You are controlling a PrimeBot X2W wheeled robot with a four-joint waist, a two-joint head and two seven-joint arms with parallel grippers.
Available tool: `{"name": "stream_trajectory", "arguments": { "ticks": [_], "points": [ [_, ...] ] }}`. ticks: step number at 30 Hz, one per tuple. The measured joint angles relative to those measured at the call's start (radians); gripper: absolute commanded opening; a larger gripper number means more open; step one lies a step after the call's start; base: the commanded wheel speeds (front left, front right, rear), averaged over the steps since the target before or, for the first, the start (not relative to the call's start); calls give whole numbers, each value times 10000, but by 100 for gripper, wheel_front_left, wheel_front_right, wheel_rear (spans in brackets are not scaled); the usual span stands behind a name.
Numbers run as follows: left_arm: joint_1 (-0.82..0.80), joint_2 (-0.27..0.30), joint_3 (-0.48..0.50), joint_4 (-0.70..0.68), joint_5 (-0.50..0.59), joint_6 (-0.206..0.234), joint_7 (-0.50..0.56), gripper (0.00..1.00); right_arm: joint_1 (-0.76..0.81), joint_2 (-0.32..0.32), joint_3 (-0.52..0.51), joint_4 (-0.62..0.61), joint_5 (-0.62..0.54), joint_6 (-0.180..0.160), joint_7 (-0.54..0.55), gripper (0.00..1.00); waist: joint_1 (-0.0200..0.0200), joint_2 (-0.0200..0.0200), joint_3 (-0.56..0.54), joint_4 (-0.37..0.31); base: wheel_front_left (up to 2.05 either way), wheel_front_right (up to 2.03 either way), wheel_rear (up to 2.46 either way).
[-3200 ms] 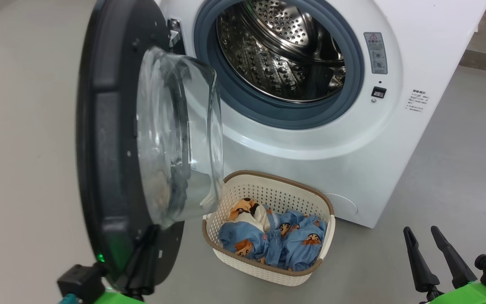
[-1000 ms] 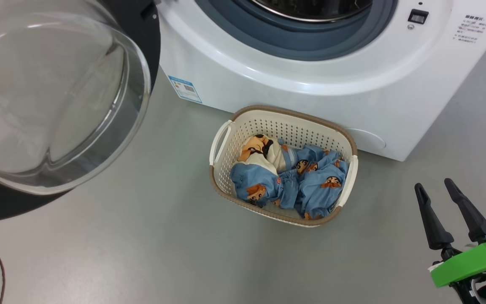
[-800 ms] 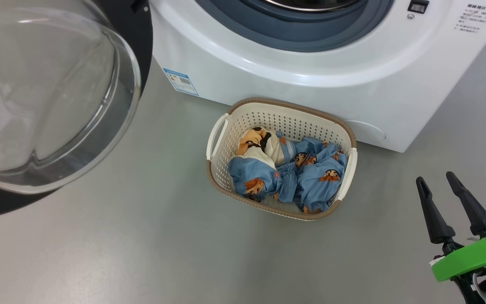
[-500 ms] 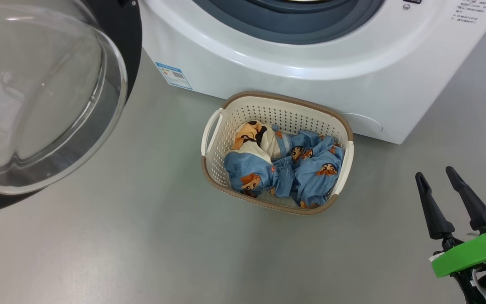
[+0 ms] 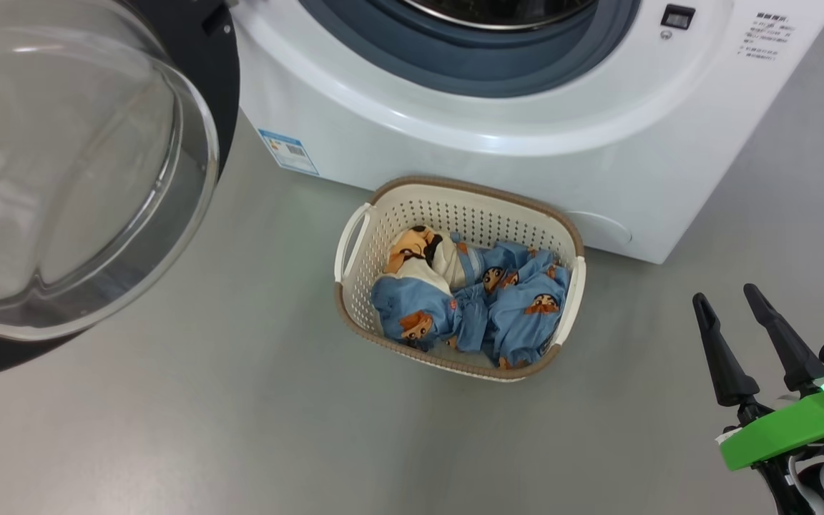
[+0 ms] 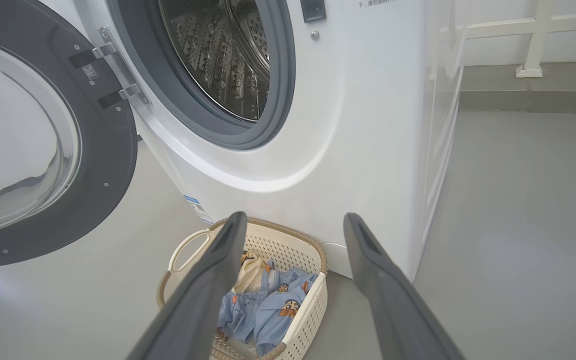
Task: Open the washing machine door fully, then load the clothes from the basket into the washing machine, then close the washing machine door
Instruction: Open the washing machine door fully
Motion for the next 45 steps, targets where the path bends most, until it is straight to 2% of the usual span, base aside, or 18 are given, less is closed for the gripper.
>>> {"name": "stream_trajectory", "arguments": {
  "ticks": [9, 12, 15, 16, 17, 18, 19, 20, 21, 32, 45],
  "points": [
    [976, -401, 71, -953, 6, -267, 0, 0, 206, 263, 19, 65, 15, 0, 0, 100, -1, 0, -730, -17, 0, 0, 0],
    [1467, -637, -136, -1536, -48, -334, 0, 13, 241, 324, 19, 79, 21, 0, -2, 100, -1, 0, -988, -15, 0, 0, 0],
    [1996, -811, -623, -2220, -311, -336, 0, 36, 503, 443, -8, 79, 94, 0, -2, 100, -1, 0, -1231, -16, 0, 0, 0],
    [2171, -869, -765, -2435, -395, -336, 0, 47, 588, 481, -8, 75, 94, 0, -2, 100, -1, 0, -1309, -20, 0, 0, 0],
    [2349, -909, -913, -2642, -453, -336, 2, 65, 644, 506, -15, 75, 94, 0, 0, 100, 0, 0, -1384, -25, 0, 0, 0],
    [2349, -909, -913, -2642, -453, -336, 2, 65, 644, 506, -15, 75, 94, 0, 0, 100, 0, 0, -1384, -25, 0, 0, 0],
    [2525, -945, -1012, -2840, -489, -336, 0, 85, 677, 525, -31, 67, 94, 0, -2, 100, -1, 0, -1456, -33, 0, 0, 0],
    [2709, -966, -1114, -3047, -539, -336, 0, 96, 716, 537, -56, 61, 94, 0, -2, 100, -1, 0, -1530, -45, 0, 0, 0],
    [2901, -978, -1229, -3256, -539, -336, 0, 100, 773, 552, -79, 58, 96, 0, -2, 100, -1, 0, -1601, -61, 0, 0, 0],
    [4328, -1300, -2036, -4748, -698, -336, 2, 100, 905, 775, -217, -69, 94, 0, -2, 100, -1, 0, -1995, -809, 0, 0, 0],
    [4886, -1442, -3490, -5321, -1066, -336, 2, 100, 1119, 782, -347, -159, 94, 0, -2, 100, 0, 0, -2112, -2361, 0, 0, 0]
  ]
}}
